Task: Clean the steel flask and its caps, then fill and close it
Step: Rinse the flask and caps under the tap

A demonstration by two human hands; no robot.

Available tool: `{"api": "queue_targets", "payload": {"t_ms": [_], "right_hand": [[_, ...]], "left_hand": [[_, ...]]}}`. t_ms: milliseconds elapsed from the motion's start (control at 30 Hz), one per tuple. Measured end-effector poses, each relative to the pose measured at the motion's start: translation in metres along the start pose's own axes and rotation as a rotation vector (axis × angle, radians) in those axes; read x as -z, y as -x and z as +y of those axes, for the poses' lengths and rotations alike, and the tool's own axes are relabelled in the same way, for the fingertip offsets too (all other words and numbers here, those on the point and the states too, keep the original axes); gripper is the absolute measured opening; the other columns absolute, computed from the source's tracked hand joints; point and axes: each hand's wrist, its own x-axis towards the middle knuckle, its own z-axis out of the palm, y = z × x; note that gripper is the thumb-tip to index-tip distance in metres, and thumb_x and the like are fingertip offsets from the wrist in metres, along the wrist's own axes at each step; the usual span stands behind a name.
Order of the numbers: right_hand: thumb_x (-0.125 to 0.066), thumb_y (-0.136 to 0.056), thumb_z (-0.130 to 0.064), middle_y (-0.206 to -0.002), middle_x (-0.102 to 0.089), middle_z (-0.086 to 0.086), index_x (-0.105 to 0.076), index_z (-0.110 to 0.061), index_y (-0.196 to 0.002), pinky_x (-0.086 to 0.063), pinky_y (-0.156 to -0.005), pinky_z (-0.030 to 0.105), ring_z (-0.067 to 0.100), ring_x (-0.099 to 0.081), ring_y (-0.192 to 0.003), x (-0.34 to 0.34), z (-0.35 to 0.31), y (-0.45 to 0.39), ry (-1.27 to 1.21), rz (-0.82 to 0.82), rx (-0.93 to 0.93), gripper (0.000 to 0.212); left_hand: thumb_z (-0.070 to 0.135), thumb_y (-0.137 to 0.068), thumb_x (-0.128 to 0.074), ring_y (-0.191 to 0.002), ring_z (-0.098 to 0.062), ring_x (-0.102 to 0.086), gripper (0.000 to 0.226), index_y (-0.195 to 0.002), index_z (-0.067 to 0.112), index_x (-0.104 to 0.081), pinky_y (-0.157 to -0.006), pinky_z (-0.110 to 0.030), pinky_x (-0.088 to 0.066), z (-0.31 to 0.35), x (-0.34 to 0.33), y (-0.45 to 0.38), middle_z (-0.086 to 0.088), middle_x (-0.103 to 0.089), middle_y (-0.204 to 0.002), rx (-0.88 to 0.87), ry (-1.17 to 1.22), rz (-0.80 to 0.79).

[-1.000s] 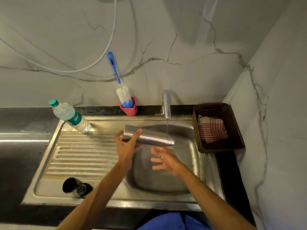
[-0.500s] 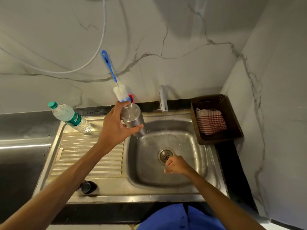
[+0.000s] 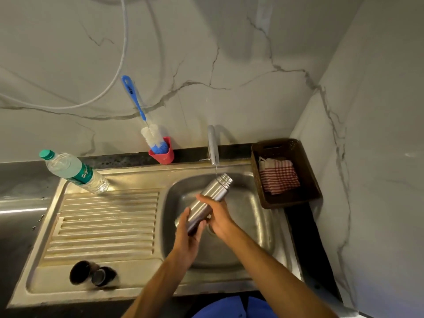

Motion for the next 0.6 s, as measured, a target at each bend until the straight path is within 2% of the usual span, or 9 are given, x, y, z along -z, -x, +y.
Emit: {"api": "queue_targets", "payload": {"t_ms": [100, 167, 200, 267, 300, 367, 400, 500, 600], "right_hand": [[-0.096, -0.065, -0.028, -0.100, -0.078, 0.005, -0.067, -0.021, -0.116, -0.063, -0.074, 0.036, 0.020, -0.077, -0.086, 0.002, -0.009, -0.003, 0.140, 0.166, 0.041, 0.059], [-0.097, -0.060, -0.030, -0.095, -0.077, -0.003, -0.069, -0.025, -0.110, -0.060, -0.067, 0.025, 0.011, -0.075, -0.078, 0.004, -0.007, -0.013, 0.417, 0.333, 0.159, 0.058], [-0.098, -0.057, -0.029, -0.097, -0.077, -0.004, -0.068, -0.027, -0.109, -0.059, -0.067, 0.022, 0.009, -0.074, -0.079, 0.005, -0.006, -0.017, 0.546, 0.360, 0.229, 0.060], [-0.097, -0.054, -0.029, -0.100, -0.075, -0.006, -0.067, -0.027, -0.111, -0.060, -0.071, 0.022, 0.007, -0.072, -0.081, 0.009, -0.005, -0.025, 0.745, 0.376, 0.338, 0.065], [-0.097, -0.054, -0.029, -0.100, -0.074, -0.007, -0.066, -0.027, -0.113, -0.060, -0.074, 0.024, 0.008, -0.071, -0.082, 0.010, -0.007, -0.026, 0.801, 0.387, 0.371, 0.066], [-0.097, -0.055, -0.031, -0.098, -0.073, -0.009, -0.066, -0.025, -0.114, -0.058, -0.076, 0.025, 0.011, -0.070, -0.083, 0.011, -0.014, -0.031, 0.853, 0.405, 0.393, 0.066], [-0.097, -0.056, -0.033, -0.097, -0.072, -0.009, -0.066, -0.025, -0.114, -0.057, -0.077, 0.024, 0.012, -0.070, -0.083, 0.010, -0.018, -0.033, 0.853, 0.400, 0.365, 0.066], [-0.095, -0.054, -0.043, -0.105, -0.076, -0.005, -0.068, -0.023, -0.118, -0.061, -0.076, 0.026, 0.011, -0.072, -0.084, 0.003, -0.029, -0.041, 0.794, 0.376, 0.245, 0.072], [-0.096, -0.062, -0.035, -0.111, -0.070, -0.005, -0.059, -0.025, -0.128, -0.056, -0.077, 0.024, 0.012, -0.068, -0.090, -0.001, -0.033, -0.041, 0.753, 0.284, 0.216, 0.077]], "left_hand": [[0.034, -0.098, -0.072, -0.102, -0.028, -0.076, 0.041, -0.124, 0.003, -0.068, -0.093, -0.038, -0.063, -0.018, -0.008, -0.012, -0.020, -0.077, -0.112, 0.080, -0.012, -0.010], [0.043, -0.101, -0.065, -0.090, -0.031, -0.071, 0.044, -0.122, 0.005, -0.064, -0.082, -0.044, -0.060, -0.025, -0.002, -0.030, -0.021, -0.072, -0.106, 0.158, -0.185, 0.114], [0.047, -0.102, -0.062, -0.093, -0.034, -0.068, 0.045, -0.126, 0.009, -0.060, -0.077, -0.045, -0.058, -0.025, 0.001, -0.037, -0.021, -0.067, -0.114, 0.188, -0.304, 0.200], [0.052, -0.101, -0.061, -0.107, -0.039, -0.065, 0.049, -0.138, 0.019, -0.055, -0.078, -0.047, -0.054, -0.021, 0.007, -0.047, -0.021, -0.059, -0.129, 0.196, -0.459, 0.348], [0.050, -0.101, -0.060, -0.105, -0.037, -0.064, 0.050, -0.141, 0.020, -0.055, -0.080, -0.047, -0.052, -0.016, 0.008, -0.049, -0.020, -0.059, -0.125, 0.171, -0.486, 0.380], [0.043, -0.105, -0.055, -0.085, -0.029, -0.060, 0.046, -0.142, 0.016, -0.057, -0.077, -0.042, -0.051, -0.006, 0.006, -0.051, -0.017, -0.061, -0.111, 0.117, -0.483, 0.362], [0.041, -0.106, -0.053, -0.083, -0.028, -0.060, 0.046, -0.143, 0.014, -0.056, -0.077, -0.041, -0.051, -0.002, 0.005, -0.051, -0.016, -0.062, -0.113, 0.101, -0.477, 0.338], [0.039, -0.110, -0.050, -0.108, -0.032, -0.064, 0.049, -0.150, 0.012, -0.050, -0.092, -0.045, -0.053, 0.009, 0.005, -0.052, -0.014, -0.063, -0.127, 0.068, -0.504, 0.276], [0.039, -0.110, -0.050, -0.119, -0.033, -0.063, 0.048, -0.151, 0.014, -0.052, -0.097, -0.046, -0.053, 0.016, 0.005, -0.051, -0.011, -0.065, -0.131, 0.035, -0.575, 0.255]]}}
